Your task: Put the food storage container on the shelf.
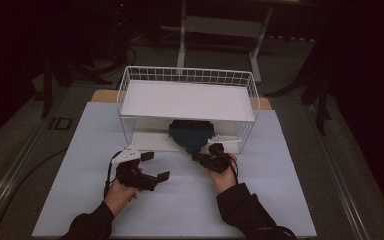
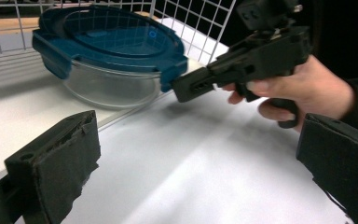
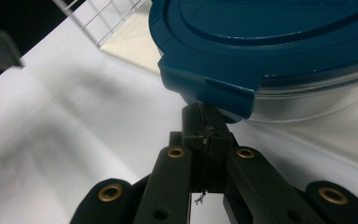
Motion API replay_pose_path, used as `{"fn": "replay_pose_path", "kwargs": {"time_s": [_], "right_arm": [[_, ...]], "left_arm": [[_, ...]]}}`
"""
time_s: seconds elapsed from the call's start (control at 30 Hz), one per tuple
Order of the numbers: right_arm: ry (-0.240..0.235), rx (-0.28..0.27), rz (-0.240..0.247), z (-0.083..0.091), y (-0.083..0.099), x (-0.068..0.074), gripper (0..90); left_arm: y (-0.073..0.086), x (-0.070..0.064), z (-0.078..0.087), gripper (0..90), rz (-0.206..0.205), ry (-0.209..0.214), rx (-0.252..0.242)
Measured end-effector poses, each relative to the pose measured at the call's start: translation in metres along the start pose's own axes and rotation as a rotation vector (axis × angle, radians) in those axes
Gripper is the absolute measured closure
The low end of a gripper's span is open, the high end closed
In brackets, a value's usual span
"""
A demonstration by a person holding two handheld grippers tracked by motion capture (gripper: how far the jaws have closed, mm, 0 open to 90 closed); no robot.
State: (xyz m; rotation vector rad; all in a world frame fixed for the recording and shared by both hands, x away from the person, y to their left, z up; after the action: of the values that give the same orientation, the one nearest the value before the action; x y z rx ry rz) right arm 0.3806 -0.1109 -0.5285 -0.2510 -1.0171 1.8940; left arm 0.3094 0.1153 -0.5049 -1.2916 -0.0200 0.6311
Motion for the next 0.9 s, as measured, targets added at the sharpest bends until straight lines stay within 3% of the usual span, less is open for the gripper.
{"fn": "replay_pose_path", "kwargs": {"time_s": [0.33,0.53,0.77,0.9], "right_arm": [[0.033,-0.014,-0.008,-0.014,-0.014,-0.009,90.0],[0.02,-0.016,-0.021,-0.016,-0.015,-0.006,89.9],[-0.009,-0.035,0.008,0.004,-0.009,0.006,81.6],[-0.024,-0.047,0.025,0.02,-0.005,0.01,71.0]], "left_arm": [[0.001,0.001,0.004,0.0,0.004,-0.002,-0.004],[0.001,0.001,0.004,0.0,0.004,0.002,-0.004],[0.001,-0.003,0.006,0.0,0.013,0.012,-0.011],[0.0,-0.009,0.008,0.0,-0.007,0.014,-0.006]]}}
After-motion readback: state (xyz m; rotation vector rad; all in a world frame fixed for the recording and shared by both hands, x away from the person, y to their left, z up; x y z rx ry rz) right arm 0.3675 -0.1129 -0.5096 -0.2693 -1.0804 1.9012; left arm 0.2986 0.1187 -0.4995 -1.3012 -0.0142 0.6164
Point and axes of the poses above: each handheld gripper's, and its own axes: z roughly backward along the jaws, y roughly out of its underside, x roughly to its left, the point moved 4 cm from there along -z, roughly forward along the jaws, and after that the axes turned 10 degrees about y, right-handed, at the moved point
